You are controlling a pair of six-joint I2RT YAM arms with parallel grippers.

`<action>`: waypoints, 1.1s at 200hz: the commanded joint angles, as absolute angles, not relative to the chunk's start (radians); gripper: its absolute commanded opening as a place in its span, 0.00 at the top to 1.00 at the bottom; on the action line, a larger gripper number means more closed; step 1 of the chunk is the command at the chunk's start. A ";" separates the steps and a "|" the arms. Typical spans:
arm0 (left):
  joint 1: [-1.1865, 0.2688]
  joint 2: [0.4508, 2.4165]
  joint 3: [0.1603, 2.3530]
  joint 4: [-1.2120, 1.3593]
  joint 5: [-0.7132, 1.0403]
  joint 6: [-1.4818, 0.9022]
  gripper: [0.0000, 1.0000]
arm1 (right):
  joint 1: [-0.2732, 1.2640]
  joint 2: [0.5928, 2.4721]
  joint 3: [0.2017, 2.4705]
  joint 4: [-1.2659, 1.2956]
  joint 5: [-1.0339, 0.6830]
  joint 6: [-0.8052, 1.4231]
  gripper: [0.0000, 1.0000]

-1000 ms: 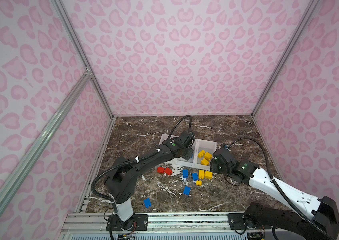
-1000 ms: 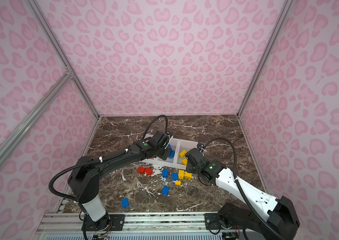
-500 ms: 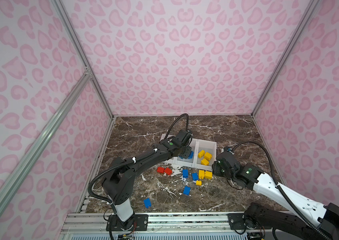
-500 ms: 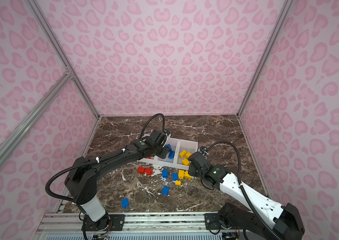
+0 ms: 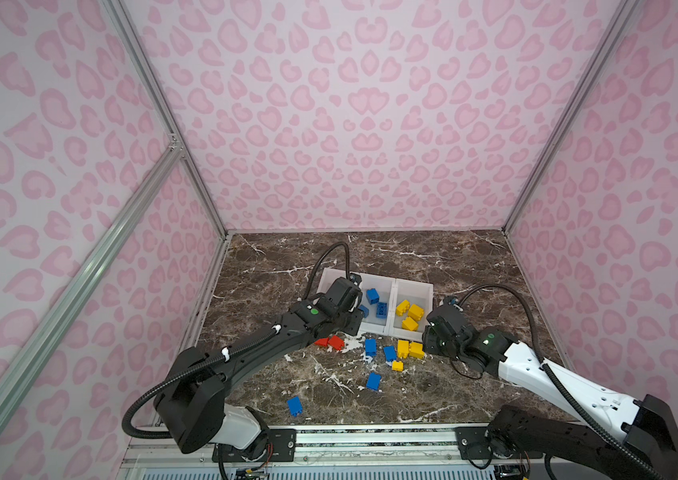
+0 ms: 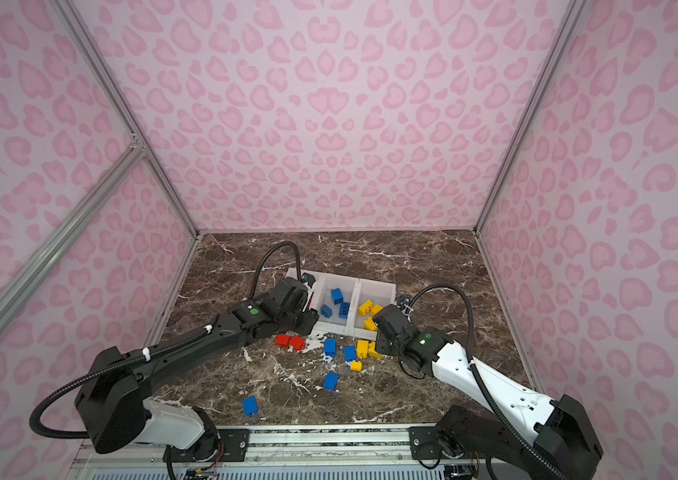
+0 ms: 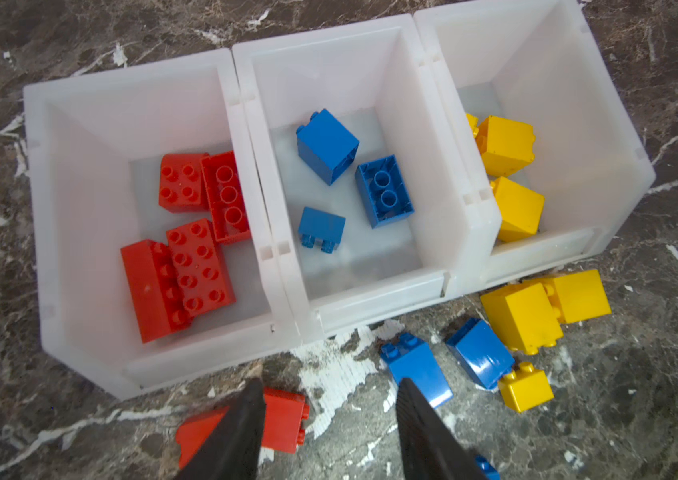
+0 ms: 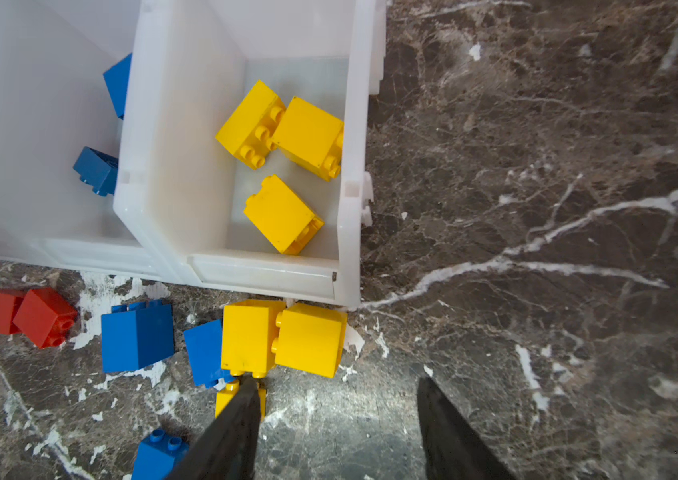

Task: Sort the legos into containers by color
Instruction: 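Lift the blue brick into the middle compartment and open the left gripper, then withdraw the left gripper while the right gripper reaches toward the yellow bricks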

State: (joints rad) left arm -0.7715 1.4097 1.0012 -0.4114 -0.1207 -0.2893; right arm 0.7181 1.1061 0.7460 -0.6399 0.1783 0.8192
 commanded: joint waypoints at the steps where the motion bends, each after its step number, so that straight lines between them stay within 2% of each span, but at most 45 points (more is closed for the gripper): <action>1: -0.770 1.353 0.943 -0.385 -0.136 -0.348 0.46 | 0.719 1.131 0.742 -0.628 0.161 0.824 0.39; 60: -0.771 1.254 0.845 -0.368 -0.121 -0.425 0.46 | 0.718 1.196 0.732 -0.579 0.140 0.834 0.39; 220: -0.785 1.176 0.740 -0.358 -0.103 -0.508 0.46 | 0.721 1.381 0.692 -0.433 0.087 0.842 0.38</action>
State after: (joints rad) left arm -0.7818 1.1801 0.7475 -0.3882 -0.1043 -0.4961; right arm 0.7200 1.3640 0.6975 -0.4458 0.0780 0.8356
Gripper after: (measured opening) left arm 0.545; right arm 0.629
